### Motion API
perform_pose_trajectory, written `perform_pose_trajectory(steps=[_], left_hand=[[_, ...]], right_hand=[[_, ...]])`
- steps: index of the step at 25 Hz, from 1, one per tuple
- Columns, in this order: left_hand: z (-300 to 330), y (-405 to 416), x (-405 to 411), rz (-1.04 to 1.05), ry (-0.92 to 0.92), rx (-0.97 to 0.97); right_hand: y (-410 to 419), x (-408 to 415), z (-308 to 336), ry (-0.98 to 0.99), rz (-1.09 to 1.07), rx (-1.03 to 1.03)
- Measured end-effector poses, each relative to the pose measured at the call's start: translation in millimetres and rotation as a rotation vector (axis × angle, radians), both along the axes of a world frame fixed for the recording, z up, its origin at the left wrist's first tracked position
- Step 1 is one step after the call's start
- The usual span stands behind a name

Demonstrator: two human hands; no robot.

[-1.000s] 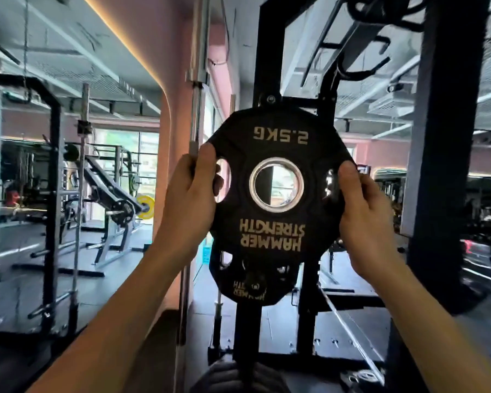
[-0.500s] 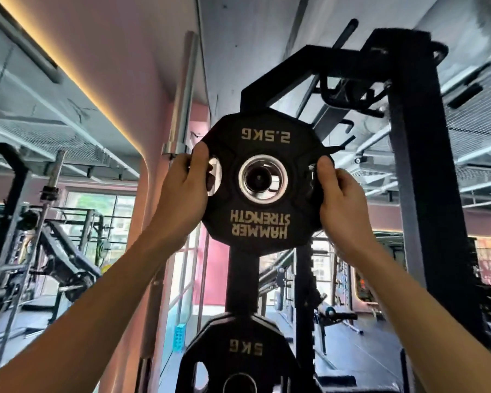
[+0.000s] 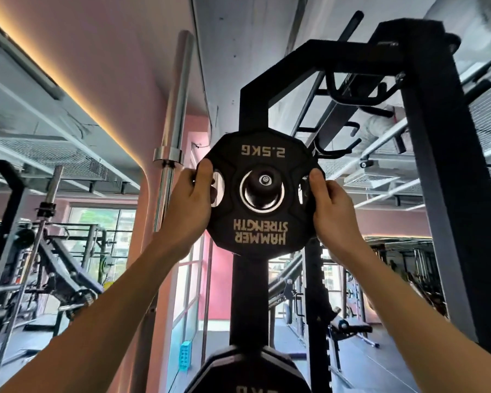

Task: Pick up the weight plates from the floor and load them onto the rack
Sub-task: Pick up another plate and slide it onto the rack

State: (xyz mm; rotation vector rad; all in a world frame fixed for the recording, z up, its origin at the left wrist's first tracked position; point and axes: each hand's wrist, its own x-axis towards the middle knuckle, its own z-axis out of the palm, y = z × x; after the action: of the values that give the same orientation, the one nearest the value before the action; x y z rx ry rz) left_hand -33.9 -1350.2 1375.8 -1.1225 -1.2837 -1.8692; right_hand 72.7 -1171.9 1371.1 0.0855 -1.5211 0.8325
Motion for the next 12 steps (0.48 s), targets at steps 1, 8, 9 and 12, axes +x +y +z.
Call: perform_pose_trajectory(steps=[1,8,9,12], left_hand=[[-1.7,6.5,-9.1,-0.006,-0.013,-0.011],[-7.6,43.8,-61.2,0.020,-0.077,-0.085],[-7.4,47.6,-66.1,0.021,-0.073,-0.086],[-8.5,56.7,-78.8,0.004,-0.077,-0.085]], right_hand=[[6.0,-9.0,0.6,-0.014,-0.006,-0.003],[45.8,-69.8,-4.5,-0.098,0.045,-0.035],[49.8,-75.8,-5.0,-0.101,0.043,-0.040],[60.3,-89.6,-5.1,-0.103,0.021,-0.035]])
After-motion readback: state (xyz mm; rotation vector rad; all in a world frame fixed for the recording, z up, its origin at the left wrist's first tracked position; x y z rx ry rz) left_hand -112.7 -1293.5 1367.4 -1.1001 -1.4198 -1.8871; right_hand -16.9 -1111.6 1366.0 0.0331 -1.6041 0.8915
